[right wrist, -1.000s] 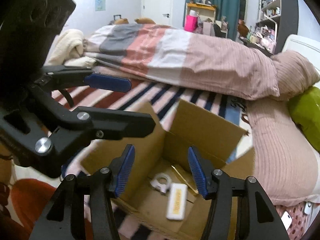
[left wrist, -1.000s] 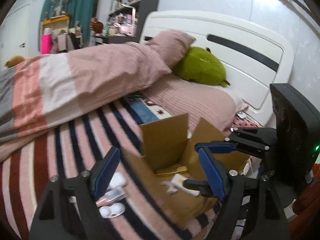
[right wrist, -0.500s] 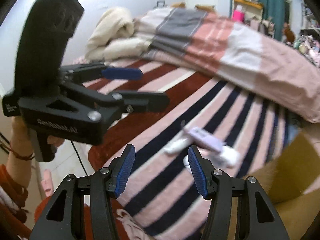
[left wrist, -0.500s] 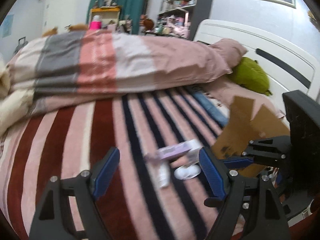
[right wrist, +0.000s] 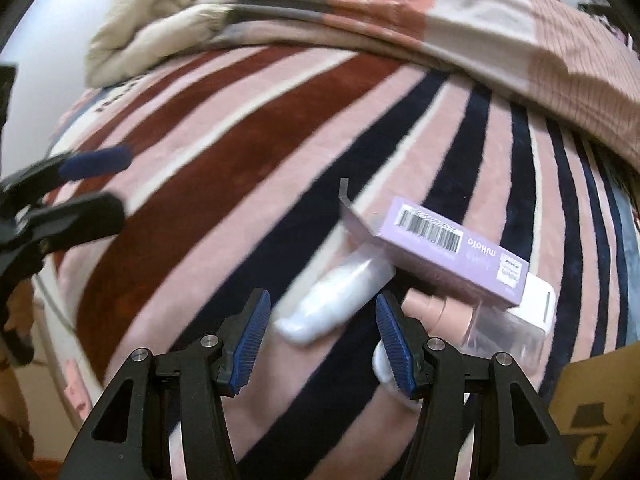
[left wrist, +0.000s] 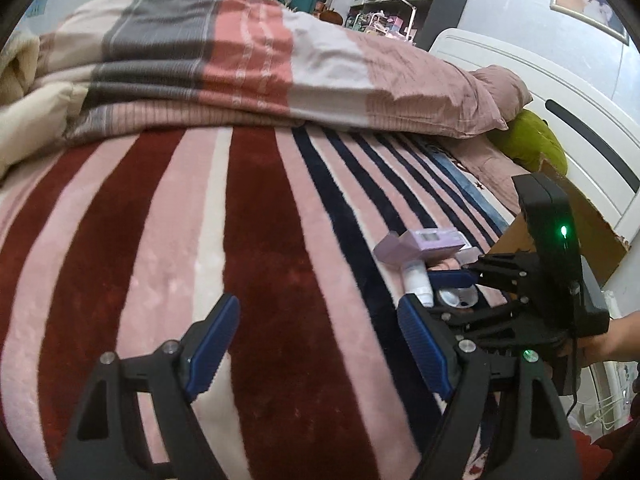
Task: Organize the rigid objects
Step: 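Reach the right gripper to the clear cup-shaped cap and grasp it, then place the clear cap into the cardboard box and open the right gripper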
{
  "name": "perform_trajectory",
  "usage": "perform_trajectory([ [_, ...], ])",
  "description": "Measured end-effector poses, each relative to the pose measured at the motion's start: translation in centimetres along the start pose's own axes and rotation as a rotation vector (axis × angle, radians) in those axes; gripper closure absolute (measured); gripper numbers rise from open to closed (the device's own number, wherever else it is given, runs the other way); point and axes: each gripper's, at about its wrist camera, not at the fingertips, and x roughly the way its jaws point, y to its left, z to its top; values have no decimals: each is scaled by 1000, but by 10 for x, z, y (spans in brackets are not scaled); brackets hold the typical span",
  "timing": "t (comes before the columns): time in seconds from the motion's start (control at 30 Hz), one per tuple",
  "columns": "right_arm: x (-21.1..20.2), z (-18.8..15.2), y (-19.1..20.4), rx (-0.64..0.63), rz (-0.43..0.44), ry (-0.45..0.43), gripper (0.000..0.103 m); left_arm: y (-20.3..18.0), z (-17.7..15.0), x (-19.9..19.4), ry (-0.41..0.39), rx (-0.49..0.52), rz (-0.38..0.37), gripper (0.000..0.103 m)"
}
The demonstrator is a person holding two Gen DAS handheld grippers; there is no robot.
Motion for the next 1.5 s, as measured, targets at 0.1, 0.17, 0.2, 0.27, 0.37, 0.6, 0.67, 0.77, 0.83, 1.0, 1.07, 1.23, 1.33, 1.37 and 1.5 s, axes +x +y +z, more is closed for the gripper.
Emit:
perform_trajectory([
  [0.1, 5, 3, -4, 41, 12, -4, 56, 3, -2, 5, 5, -7, -12, 24],
  [0.17, 4, 4, 0, 15, -2, -14, 79, 2, -2, 7, 6, -13, -28, 24],
  [0.2, 3, 4, 3, -2, -3, -14, 81, 1, -3, 7, 6, -13, -33, 24],
  [0.27, 0, 2, 8, -32, -8, -17, 82, -3, -2, 6, 4, -13, -50, 24],
  [0.37, -7, 0, 15, -57, 17, -20, 82, -13, 2, 2, 1, -7, -84, 24],
  [0.6, -59, 5, 33, -124, 103, -112, 82, -52, 22, -22, -35, 9, -202, 27],
  [0.67, -81, 4, 36, -149, 122, -156, 82, -69, 31, -31, -45, 23, -235, 43],
  [0.77, -118, 0, 36, -184, 127, -233, 82, -93, 44, -44, -73, 35, -287, 67],
  [0.83, -137, -3, 31, -180, 127, -267, 82, -110, 54, -54, -98, 42, -298, 70],
  [1.0, -181, -16, 7, -161, 106, -351, 82, -168, 76, -63, -107, 122, -294, 70],
  [1.07, -196, -24, -7, -146, 93, -373, 82, -189, 82, -59, -100, 153, -297, 70],
  [1.23, -223, -43, -51, -85, 46, -392, 82, -252, 99, -32, -45, 239, -310, 70],
  [1.33, -231, -56, -81, -37, 20, -371, 82, -283, 105, -6, 15, 275, -329, 70],
  [1.37, -232, -59, -91, -21, 12, -359, 82, -294, 107, 6, 42, 289, -334, 70],
  [1.5, -226, -73, -131, 49, -8, -290, 82, -322, 107, 36, 123, 313, -348, 70],
])
